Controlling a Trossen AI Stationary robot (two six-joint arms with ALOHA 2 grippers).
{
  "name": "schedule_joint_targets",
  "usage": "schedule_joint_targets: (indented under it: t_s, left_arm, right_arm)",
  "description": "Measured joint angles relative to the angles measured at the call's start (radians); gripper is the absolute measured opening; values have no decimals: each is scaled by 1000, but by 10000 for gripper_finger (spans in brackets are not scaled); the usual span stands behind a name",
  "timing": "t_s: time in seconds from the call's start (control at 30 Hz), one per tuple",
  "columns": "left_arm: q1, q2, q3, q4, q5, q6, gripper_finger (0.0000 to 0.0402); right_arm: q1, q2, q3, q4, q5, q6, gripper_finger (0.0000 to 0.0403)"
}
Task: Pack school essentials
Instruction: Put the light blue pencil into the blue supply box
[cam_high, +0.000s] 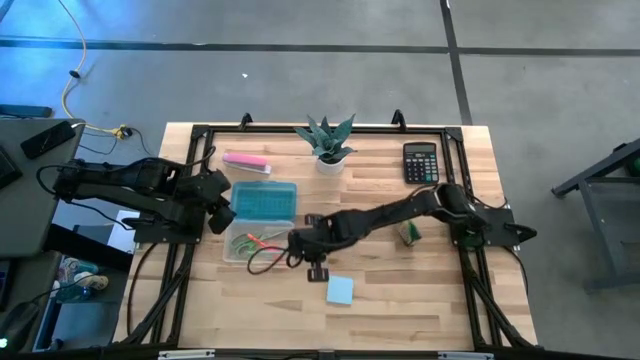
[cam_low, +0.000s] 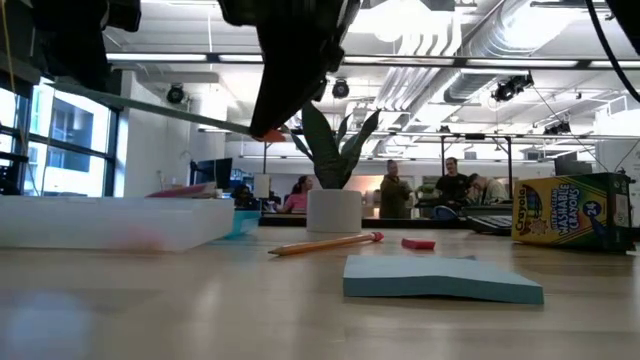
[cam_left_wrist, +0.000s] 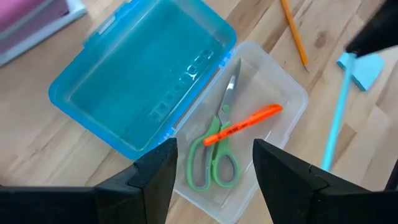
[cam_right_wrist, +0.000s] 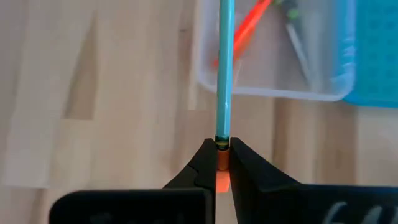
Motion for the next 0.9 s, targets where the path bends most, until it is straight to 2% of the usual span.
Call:
schedule_joint_targets:
  t_s: [0.27,0.57,0.9]
  left_arm:
    - [0,-6,1,115,17,133,197]
    - [40,-4,1,120,20,237,197]
    - [56,-4,1,128,163,276,197]
  right_arm:
    - [-84,0,0,29,-46,-18,7]
    - [-134,0,0,128,-82,18,7]
    - [-171,0,0,165,-125,18,7]
